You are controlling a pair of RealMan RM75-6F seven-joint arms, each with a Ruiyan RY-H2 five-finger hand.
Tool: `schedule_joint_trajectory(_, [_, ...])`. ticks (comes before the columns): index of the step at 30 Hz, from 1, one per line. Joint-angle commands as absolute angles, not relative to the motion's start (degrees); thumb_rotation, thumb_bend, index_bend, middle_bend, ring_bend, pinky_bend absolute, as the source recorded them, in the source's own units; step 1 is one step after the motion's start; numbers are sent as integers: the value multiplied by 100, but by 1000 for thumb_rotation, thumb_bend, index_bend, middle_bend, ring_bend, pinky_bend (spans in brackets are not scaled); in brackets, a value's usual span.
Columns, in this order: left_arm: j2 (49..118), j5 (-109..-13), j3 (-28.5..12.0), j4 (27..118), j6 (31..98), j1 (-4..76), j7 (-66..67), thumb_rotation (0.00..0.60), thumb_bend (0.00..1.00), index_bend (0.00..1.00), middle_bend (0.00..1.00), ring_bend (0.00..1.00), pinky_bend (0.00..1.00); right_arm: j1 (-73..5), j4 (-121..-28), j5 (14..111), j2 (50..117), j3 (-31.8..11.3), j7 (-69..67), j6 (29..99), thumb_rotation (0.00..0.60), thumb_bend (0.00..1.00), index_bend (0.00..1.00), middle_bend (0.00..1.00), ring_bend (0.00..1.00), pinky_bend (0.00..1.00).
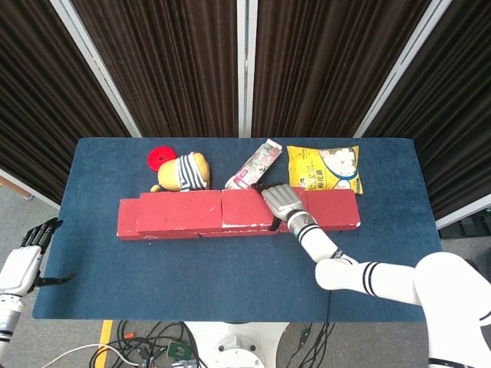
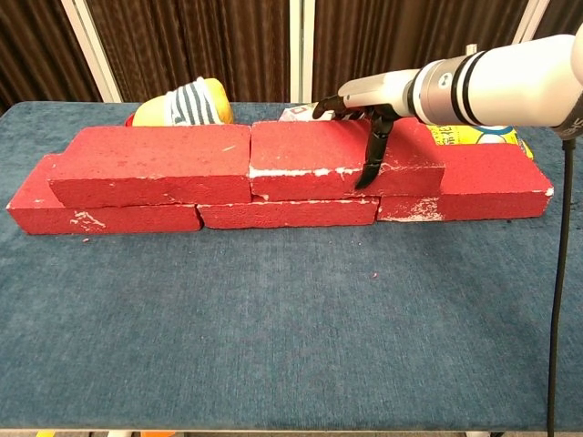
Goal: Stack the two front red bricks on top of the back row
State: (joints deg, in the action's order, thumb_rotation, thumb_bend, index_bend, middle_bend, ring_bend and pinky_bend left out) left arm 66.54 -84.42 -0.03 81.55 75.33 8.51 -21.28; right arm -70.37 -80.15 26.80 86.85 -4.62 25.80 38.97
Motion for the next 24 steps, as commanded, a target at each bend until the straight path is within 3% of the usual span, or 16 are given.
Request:
schedule_joint_trajectory(1, [6657, -8448, -1, 8146, 7535, 850, -2138, 600, 0, 0, 0, 0, 0, -7047, -8023, 2672, 8690, -466, 2582, 3904, 600, 106, 0, 164, 201, 199])
schedule_joint_trajectory(15, [6663, -8447, 3, 8110, 7523, 844, -2188, 600, 0, 0, 0, 0, 0, -7085, -8000, 2592, 8718, -425, 2606, 3864, 600, 93, 0, 138, 152, 189])
schedule_joint_trajectory(18, [6667, -8452, 7, 8109, 7509, 850, -2183, 600, 0, 0, 0, 0, 0, -7099, -8004, 2593, 8689, -410, 2587, 3761, 600, 45, 0, 98, 80, 135])
schedule_joint_trajectory(20, [6666, -8455, 7, 8110, 7504, 854, -2181, 600, 0, 0, 0, 0, 0, -7111, -8004, 2612, 8662, -394, 2576, 3694, 600, 6, 0, 42, 14, 41])
schedule_joint_trajectory(24, [6661, -8455, 2, 8113, 7515, 851, -2188, 600, 0, 0, 0, 0, 0, -7103, -8029, 2696, 8617, -422, 2485, 3644, 600, 0, 0, 0, 0, 0])
